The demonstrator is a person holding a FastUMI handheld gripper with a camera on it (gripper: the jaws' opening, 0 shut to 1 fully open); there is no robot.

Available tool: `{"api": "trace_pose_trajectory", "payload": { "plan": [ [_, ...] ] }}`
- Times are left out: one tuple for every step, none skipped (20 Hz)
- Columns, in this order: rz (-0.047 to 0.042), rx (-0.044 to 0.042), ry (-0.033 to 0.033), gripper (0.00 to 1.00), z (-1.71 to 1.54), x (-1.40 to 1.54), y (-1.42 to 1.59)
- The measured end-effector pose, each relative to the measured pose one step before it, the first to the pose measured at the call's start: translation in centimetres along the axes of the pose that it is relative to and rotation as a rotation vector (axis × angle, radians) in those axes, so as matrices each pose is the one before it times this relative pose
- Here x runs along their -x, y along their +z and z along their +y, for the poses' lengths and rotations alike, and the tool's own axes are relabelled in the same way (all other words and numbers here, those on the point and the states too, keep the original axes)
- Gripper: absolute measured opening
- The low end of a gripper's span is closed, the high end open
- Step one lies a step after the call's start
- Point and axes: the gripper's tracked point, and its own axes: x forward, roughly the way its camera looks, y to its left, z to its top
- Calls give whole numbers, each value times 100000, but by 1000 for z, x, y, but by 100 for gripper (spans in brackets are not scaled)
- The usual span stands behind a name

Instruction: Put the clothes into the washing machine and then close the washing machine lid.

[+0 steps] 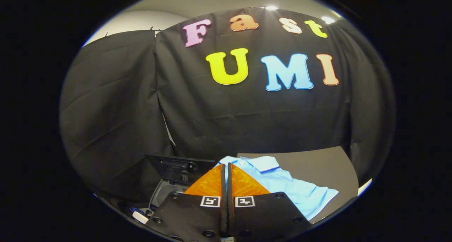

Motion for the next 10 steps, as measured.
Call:
{"api": "trace_pose_trajectory", "payload": {
  "plan": [
    [176, 2013, 33, 1, 630, -306, 63],
    [1394, 2153, -486, 1, 321, -430, -229],
    [2026, 695, 7, 1, 279, -417, -730],
    [3053, 329, -25, 1, 205, -459, -1092],
    [3564, 1140, -1774, 1, -195, -634, -1362],
    [6452, 1451, -3520, 1, -733, -921, -2499],
    [9377, 1318, -4547, 2, -687, -429, -3031],
    [10470, 3338, -2968, 50, -380, -1657, -3647],
    [6116, 5791, -7844, 98, -1301, -158, -3024],
    [-11188, 6151, -3890, 97, 330, -2566, 894]
  ]
}}
